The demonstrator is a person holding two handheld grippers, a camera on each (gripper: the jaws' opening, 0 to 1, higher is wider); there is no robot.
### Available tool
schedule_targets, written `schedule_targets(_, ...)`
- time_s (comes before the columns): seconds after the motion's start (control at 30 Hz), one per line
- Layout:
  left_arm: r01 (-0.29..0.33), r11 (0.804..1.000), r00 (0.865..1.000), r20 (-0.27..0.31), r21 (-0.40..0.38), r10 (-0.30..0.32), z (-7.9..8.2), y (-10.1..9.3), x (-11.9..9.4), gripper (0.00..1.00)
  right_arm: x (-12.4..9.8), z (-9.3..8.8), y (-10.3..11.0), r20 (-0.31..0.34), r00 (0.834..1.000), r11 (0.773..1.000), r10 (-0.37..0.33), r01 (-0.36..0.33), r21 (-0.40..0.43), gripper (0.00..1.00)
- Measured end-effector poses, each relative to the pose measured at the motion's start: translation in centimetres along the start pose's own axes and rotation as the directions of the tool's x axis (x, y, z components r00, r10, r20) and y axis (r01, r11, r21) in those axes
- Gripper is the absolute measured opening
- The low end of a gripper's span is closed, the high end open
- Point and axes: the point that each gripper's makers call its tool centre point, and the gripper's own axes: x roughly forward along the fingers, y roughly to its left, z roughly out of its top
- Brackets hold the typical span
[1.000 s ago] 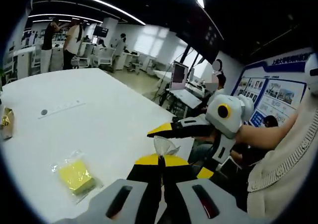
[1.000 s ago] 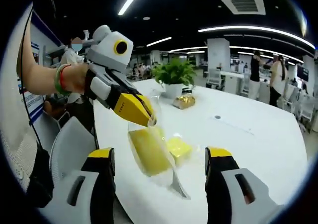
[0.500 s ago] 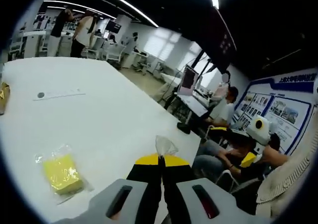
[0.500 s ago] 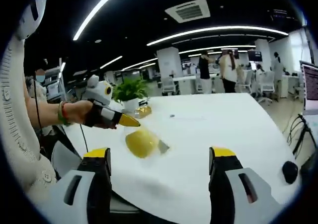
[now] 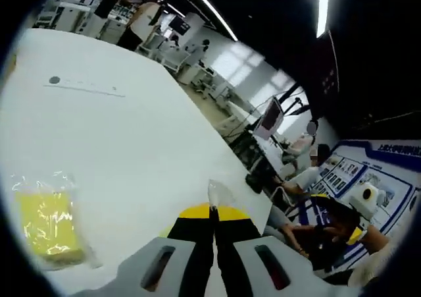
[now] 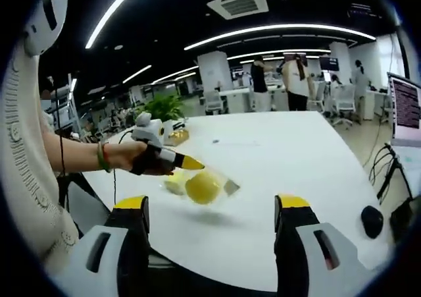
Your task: Compare the silicone blocks by pressing each to a similar depth, holding the contact briefly, and releasing to observe deformation and rebound differences across the visible hardness samples.
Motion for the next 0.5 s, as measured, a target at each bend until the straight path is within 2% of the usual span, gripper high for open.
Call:
schedule_targets(0.13, 0.004, 0.995, 0.999, 0.047, -0.101, 0.0, 1.2, 1.9, 0.8, 0.0, 0.2, -0.1, -0.9, -0.027, 1.0, 1.0, -0.007, 0.007, 0.002, 0.71)
schedule_targets(0.33, -0.033, 0.99, 0.998, 0.055, -0.138, 0.041, 1.9, 4.7, 2.2, 0.0, 1.2, 0.6, -1.3, -0.028, 1.0, 1.0, 0.004, -0.003, 0.013, 0.7)
schedule_targets(0.5, -0.083, 0.982, 0.994, 0.057, -0.169, 0.093, 2.1, 7.3, 3.1, 0.0, 2.1, -0.2, -1.6, -0.062, 0.998, 1.0, 0.013, -0.012, 0.011, 0.69)
